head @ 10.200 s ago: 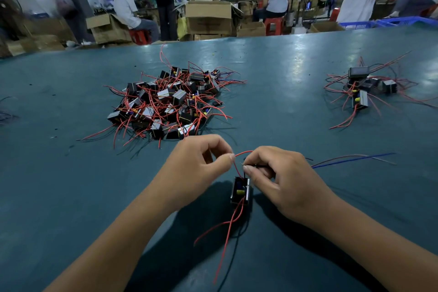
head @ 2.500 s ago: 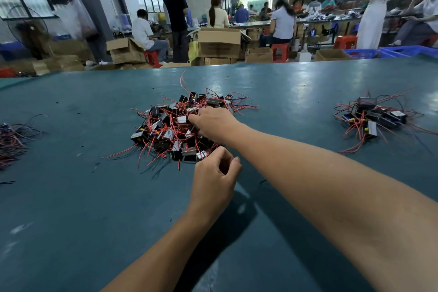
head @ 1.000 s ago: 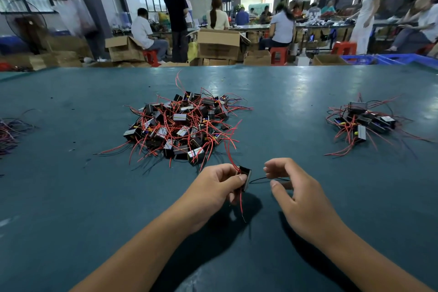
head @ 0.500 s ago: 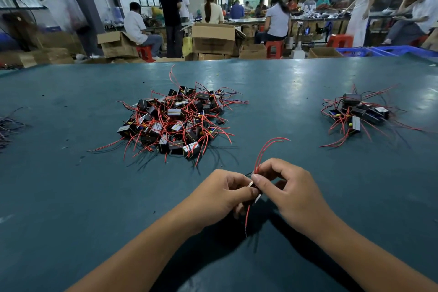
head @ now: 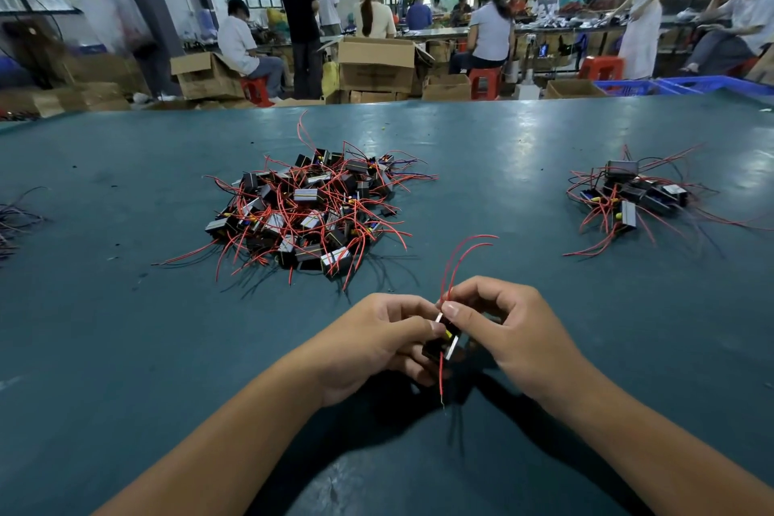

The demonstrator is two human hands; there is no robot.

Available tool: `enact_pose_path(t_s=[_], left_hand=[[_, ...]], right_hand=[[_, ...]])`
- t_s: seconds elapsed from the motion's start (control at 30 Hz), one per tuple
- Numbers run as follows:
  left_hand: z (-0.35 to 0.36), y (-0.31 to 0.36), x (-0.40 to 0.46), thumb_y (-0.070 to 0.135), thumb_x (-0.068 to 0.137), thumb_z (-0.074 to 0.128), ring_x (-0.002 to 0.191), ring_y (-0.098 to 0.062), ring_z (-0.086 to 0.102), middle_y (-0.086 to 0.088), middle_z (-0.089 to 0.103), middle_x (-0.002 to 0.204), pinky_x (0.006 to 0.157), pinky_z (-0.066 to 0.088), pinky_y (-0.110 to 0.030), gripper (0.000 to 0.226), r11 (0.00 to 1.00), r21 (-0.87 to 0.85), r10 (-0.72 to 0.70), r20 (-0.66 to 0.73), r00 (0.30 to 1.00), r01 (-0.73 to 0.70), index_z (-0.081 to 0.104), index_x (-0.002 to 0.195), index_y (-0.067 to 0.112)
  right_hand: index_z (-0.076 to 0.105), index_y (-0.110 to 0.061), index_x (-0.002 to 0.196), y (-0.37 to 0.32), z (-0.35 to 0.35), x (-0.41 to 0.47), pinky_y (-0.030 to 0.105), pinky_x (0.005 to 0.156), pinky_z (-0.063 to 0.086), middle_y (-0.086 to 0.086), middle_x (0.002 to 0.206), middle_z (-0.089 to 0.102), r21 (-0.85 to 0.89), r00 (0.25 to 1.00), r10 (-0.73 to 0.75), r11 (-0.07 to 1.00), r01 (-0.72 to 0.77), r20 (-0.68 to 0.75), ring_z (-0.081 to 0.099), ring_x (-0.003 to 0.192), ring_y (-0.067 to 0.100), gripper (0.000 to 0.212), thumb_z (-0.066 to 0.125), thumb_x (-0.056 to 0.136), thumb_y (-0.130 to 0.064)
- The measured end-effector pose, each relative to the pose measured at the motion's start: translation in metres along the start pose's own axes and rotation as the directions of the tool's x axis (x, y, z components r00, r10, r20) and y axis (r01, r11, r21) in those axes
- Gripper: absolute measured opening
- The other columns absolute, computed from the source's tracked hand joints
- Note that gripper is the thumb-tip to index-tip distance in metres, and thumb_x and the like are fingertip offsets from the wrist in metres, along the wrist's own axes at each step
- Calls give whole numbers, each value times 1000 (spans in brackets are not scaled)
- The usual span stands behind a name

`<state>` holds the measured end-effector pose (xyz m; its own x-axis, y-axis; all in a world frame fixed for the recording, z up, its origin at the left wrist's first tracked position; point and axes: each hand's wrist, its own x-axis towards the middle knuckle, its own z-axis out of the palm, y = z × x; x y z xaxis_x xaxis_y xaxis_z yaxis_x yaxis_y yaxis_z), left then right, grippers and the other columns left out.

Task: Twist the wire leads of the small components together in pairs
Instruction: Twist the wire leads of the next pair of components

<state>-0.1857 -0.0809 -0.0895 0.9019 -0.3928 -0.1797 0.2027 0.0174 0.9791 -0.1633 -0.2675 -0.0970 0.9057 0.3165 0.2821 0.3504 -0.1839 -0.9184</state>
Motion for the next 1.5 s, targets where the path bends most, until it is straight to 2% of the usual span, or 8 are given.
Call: enact_pose_path(t_s=[0.2,0.47,0.73,1.03,1.13,1.23,1.4,1.5], left_hand=[[-5,2,3,2,91,65,86,-30,73,-26,72,106,71,60,-35,18,988,-145,36,-146,989,-57,52,104,5],[-11,0,10,-3,93,59,85,-29,69,-33,68,109,71,62,-32,18,974,-197,38,-337,941,-110,60,110,3],[-13,0,11,-8,94,49,84,-32,74,-28,67,102,74,63,-32,22,966,-244,7,-320,948,-90,61,112,-6],[-9,-4,8,5,82,69,87,-22,73,-13,71,90,78,60,-32,34,967,-210,112,-150,982,-142,49,109,6],[-11,-6,8,8,81,72,90,-21,67,-14,68,95,83,58,-31,31,980,-71,177,-125,976,-186,51,104,9],[-16,-6,8,14,80,79,81,-15,61,-15,67,90,77,50,-28,33,930,275,271,-71,960,-242,53,99,9],[-29,-7,13,35,71,89,81,-9,55,7,60,88,73,47,-26,39,427,881,419,5,908,-202,59,91,21],[-40,-9,11,44,68,88,89,-6,55,13,59,94,78,46,-23,44,433,879,328,53,943,-199,58,96,29]], right_hand=[[68,-25,83,3,-5,1,28,58,55,0,76,70,-39,991,95,994,-100,-99,65,69,16,22,57,94,-9],[68,-17,82,-2,-8,0,28,50,46,7,66,69,58,964,220,971,-231,149,61,56,18,8,74,87,-20],[68,-10,80,-8,-10,1,24,50,48,4,63,65,25,970,220,974,-224,101,56,52,11,12,65,92,-11],[68,-7,78,-10,-12,3,24,50,47,5,63,63,113,971,236,964,-240,41,58,56,14,21,62,93,-19],[69,-6,80,-9,-14,3,24,49,48,6,62,64,146,969,244,958,-245,27,58,56,14,16,63,93,-13],[68,-5,87,-7,-16,5,24,49,50,5,61,64,167,966,257,952,-257,19,58,55,14,9,63,93,-10],[67,-5,89,-2,-20,7,23,49,49,4,63,65,123,955,295,947,-296,27,59,56,14,7,65,92,-11],[66,-4,88,1,-21,7,24,49,49,4,63,65,108,945,326,938,-328,33,59,56,15,8,63,93,-10]])
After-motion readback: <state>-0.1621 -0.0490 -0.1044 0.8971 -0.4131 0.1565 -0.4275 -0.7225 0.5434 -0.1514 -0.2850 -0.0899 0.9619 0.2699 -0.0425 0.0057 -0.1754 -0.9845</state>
